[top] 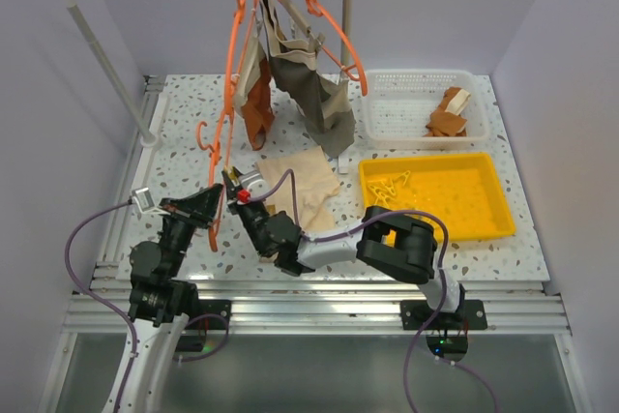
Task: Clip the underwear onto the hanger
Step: Clamp the hanger.
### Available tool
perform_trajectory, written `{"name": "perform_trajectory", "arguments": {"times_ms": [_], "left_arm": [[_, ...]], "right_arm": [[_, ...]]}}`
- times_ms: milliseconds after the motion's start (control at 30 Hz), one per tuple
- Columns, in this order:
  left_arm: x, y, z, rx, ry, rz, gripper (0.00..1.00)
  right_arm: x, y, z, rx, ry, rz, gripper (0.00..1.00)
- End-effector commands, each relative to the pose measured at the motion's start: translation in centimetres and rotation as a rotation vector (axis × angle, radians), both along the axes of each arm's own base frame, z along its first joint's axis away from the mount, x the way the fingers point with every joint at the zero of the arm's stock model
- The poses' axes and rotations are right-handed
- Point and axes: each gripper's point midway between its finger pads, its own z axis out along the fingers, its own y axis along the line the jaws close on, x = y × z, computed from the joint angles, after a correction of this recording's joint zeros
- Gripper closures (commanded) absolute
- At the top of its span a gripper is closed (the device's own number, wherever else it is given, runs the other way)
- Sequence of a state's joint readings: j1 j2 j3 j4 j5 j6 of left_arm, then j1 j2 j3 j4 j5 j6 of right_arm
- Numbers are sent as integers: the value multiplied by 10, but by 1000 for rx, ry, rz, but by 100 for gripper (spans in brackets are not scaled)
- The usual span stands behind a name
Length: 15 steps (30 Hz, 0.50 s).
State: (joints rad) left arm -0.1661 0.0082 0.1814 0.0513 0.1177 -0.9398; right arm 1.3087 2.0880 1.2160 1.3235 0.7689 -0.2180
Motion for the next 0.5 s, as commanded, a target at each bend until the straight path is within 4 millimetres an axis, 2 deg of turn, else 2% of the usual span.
{"name": "perform_trajectory", "arguments": {"times_ms": [0, 200, 467], "left_arm": [[-13, 0, 30, -66, -123, -16, 100], [-13, -5, 26, -97, -116, -52, 100], [-19, -2, 36, -116, -153, -45, 100]], "right_arm": [[-5, -22, 80, 372, -75, -14, 100], [-3, -16, 78, 376, -74, -12, 100], [1, -13, 62, 339, -58, -43, 100]]}}
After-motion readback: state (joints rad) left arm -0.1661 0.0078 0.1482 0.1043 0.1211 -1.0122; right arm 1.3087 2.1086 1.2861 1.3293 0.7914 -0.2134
